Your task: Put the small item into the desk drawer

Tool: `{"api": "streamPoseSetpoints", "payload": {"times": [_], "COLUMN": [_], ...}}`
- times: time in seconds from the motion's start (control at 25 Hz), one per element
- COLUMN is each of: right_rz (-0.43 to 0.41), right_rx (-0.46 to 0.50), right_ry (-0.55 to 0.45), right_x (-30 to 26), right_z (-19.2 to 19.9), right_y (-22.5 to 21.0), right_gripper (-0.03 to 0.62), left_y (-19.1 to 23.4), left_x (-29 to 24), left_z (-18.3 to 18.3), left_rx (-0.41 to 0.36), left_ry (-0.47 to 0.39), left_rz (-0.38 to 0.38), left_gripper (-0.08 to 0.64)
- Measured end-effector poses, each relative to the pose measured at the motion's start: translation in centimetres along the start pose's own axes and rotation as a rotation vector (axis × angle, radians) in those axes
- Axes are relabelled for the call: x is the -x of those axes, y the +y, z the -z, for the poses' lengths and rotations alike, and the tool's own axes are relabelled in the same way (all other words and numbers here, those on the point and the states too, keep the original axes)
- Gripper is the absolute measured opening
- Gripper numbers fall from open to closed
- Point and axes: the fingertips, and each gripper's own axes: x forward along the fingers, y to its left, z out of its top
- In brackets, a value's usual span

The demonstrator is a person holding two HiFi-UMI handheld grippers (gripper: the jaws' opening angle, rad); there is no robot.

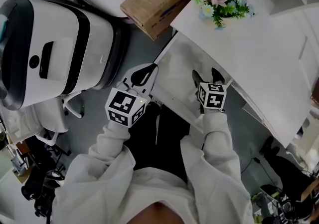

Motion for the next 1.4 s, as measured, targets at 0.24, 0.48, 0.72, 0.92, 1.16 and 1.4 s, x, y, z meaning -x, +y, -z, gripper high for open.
{"api": "streamPoseSetpoints", "payload": {"times": [0.24,0.48,0.72,0.92,1.16,1.4], "right_rz": [-0.013,-0.009,0.008,0.022,0.052,0.12], "right_rx": [0.002,-0.003,0.001,-0.028,-0.086,-0.131], "right_ry": [-0.02,-0.062,-0.101,-0.134,-0.192,-0.32], "right_x": [3.9,8.2,11.5,14.3,17.7,21.9], "right_z": [-1.0,-2.2,-2.4,-1.6,-0.6,-1.9], "right_y": [0.9,2.1,3.1,4.0,5.1,5.4], "right_gripper": [0.35,0.35,0.35,0.35,0.35,0.35], "left_y": [-0.8,-1.7,-3.0,-3.8,-5.0,-6.6], "left_x": [1.3,2.4,3.6,4.8,5.9,6.9], "left_z": [-0.9,-1.3,-2.0,-2.9,-3.4,-4.8], "left_rx": [-0.059,-0.072,-0.103,-0.132,-0.157,-0.2], "left_ry": [-0.016,-0.03,-0.049,-0.071,-0.087,-0.119], "left_rz": [0.037,0.072,0.106,0.131,0.167,0.207], "left_gripper": [0.023,0.023,0.023,0.023,0.023,0.023]}}
